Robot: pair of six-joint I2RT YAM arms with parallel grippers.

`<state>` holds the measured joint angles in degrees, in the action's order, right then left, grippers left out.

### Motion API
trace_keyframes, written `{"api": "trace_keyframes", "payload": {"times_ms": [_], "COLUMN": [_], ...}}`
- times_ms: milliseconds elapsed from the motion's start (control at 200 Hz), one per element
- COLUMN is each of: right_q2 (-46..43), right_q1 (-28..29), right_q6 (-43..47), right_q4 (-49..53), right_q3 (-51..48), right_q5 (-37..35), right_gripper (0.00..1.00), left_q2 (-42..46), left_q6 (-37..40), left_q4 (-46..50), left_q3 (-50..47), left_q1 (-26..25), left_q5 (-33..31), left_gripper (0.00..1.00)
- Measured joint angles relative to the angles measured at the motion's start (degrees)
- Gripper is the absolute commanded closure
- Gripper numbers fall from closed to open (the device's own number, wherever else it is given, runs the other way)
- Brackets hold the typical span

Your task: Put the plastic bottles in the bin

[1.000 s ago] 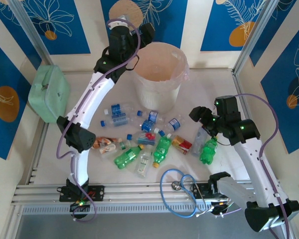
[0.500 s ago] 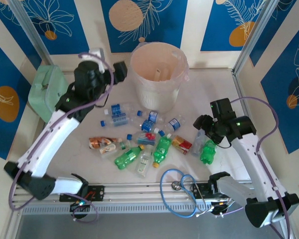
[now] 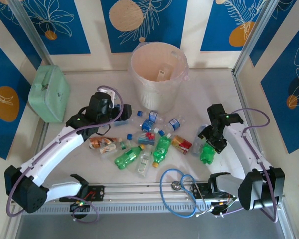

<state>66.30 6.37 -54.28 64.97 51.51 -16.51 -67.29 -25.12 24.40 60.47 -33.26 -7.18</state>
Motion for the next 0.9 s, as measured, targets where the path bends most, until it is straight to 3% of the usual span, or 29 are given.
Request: {"api": "trace_keyframes", "payload": {"times_ms": [400,900], "right_q2": [0.0,6.4], "right_q1": [-7.6,-8.5], "right_q6": [-0.1,3.1], "right_q4": [-4.3,-12.4], "right_q3": [-8.6,-10.8], "right_q5": [2.9,6.1], "right_gripper": [0.34,0.25], "left_q2": [-3.0,-4.1], "left_q6": [-1.9,-3.1], "left_q4": [-0.1,-1.1], "left_q3": [0.0,0.0], "left_q1": [-0.7,-0.7], "left_q5": [0.7,0.7], "left_gripper": [0.16,0.17]}}
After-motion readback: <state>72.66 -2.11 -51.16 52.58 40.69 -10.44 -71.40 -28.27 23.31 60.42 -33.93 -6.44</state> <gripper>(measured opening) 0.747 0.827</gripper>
